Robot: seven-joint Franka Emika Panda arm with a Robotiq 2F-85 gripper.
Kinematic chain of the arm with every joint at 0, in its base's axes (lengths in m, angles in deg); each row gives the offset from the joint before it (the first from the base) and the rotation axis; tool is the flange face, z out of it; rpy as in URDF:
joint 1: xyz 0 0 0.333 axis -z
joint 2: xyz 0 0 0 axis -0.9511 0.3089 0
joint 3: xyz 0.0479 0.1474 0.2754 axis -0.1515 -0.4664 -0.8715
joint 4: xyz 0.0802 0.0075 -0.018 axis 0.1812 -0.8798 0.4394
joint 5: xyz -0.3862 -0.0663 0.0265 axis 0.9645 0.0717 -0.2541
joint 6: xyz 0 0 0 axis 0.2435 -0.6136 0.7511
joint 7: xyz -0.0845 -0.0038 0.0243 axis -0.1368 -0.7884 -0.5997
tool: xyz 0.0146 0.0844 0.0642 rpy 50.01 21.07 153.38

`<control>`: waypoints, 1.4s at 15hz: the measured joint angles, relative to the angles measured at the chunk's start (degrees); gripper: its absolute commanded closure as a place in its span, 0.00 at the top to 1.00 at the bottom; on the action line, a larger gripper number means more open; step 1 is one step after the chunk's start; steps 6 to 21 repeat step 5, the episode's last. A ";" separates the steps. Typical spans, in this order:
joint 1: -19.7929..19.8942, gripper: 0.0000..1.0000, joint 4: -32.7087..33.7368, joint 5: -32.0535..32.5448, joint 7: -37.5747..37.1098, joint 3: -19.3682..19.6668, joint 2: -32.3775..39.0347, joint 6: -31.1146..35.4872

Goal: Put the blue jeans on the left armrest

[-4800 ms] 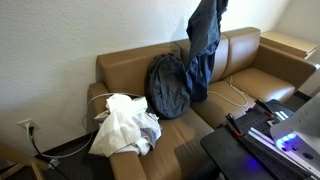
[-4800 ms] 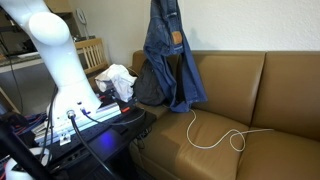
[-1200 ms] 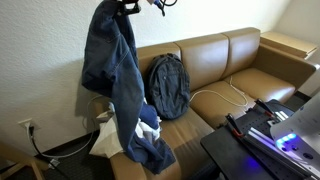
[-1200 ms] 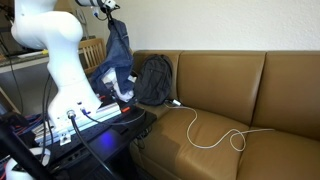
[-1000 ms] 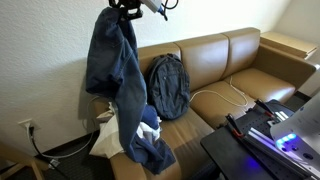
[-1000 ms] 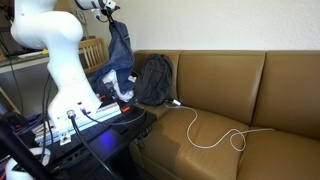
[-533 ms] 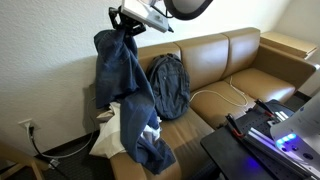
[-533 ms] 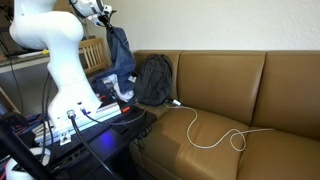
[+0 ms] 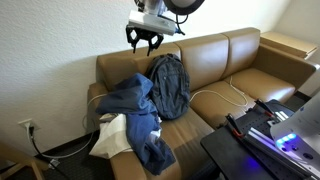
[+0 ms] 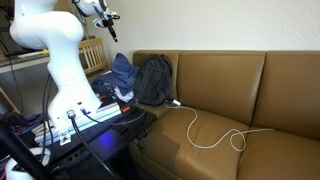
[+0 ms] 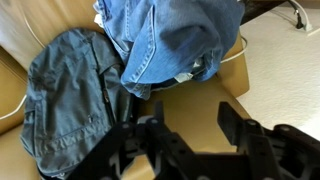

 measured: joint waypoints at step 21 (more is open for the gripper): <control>2.45 1.00 5.17 -7.62 -5.92 0.26 1.14 -8.79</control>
